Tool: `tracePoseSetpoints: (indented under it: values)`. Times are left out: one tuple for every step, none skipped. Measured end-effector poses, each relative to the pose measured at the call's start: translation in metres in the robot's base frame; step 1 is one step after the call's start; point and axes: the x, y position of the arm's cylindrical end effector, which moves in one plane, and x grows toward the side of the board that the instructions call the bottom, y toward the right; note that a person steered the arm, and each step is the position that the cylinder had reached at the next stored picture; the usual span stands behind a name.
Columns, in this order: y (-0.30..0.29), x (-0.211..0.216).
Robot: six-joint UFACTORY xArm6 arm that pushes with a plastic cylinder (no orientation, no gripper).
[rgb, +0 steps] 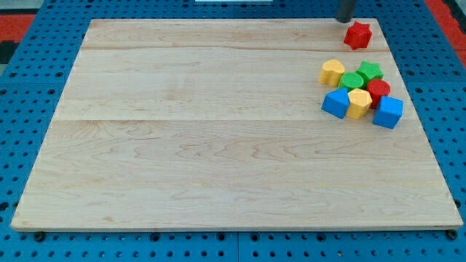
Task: Move the red star into the group of blocks
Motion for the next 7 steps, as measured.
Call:
tracePoseSetpoints:
  values:
    - [0.026, 0.014]
    - [0.026, 0.042]
    - [0.016, 0.066]
    - [-0.004, 0.079]
    - [-0.008, 0.087]
    - [-0.006, 0.089]
    - [-0.022, 0.075]
